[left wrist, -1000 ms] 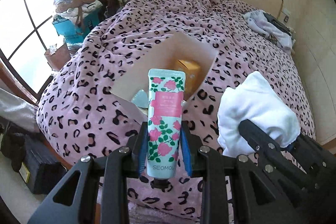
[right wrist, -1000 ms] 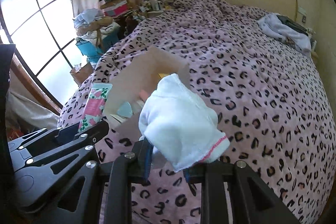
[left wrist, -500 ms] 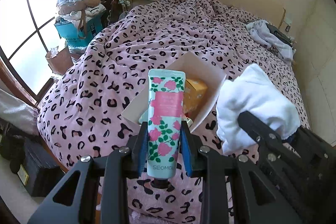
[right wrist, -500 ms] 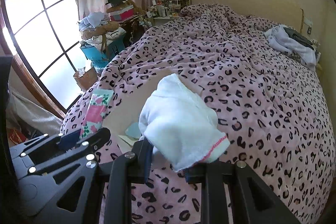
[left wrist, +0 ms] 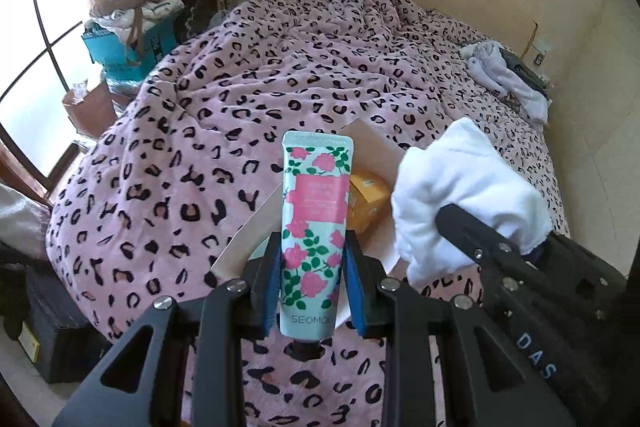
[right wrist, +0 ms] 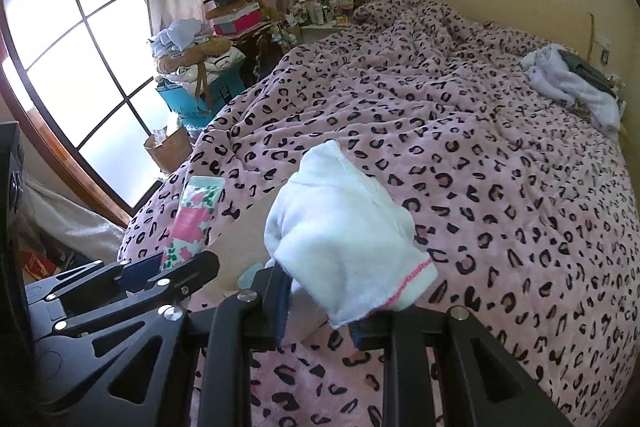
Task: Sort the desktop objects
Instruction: 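Carry the floral tube with the left tool while the right tool carries the sock to the box, then lower the floral tube into the box with the left tool while the right tool drops the sock in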
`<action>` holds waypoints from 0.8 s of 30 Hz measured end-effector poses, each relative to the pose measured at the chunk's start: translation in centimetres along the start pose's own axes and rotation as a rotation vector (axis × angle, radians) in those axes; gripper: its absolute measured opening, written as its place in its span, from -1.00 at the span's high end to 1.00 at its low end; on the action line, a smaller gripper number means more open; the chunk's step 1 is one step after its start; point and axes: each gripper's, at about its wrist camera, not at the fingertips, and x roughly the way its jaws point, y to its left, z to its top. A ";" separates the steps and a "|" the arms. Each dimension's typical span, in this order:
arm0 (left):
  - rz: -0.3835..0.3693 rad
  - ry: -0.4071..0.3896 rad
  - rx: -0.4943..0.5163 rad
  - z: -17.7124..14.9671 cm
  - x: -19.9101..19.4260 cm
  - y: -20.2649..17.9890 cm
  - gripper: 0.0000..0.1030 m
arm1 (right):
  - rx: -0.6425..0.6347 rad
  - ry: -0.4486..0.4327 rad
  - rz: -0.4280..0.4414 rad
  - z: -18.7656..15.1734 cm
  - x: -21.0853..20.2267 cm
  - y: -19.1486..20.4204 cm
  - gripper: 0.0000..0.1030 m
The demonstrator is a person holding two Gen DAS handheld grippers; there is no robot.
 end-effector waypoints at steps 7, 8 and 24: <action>-0.025 0.046 -0.027 0.7 2.7 0.7 0.44 | 0.014 0.055 0.040 0.8 3.2 -0.7 0.55; -0.029 0.052 -0.029 0.6 3.1 0.8 0.44 | 0.017 0.062 0.043 0.8 3.6 -0.8 0.55; -0.031 0.126 -0.078 -0.2 7.3 2.8 0.44 | 0.012 0.151 0.051 -0.1 8.3 -0.9 0.55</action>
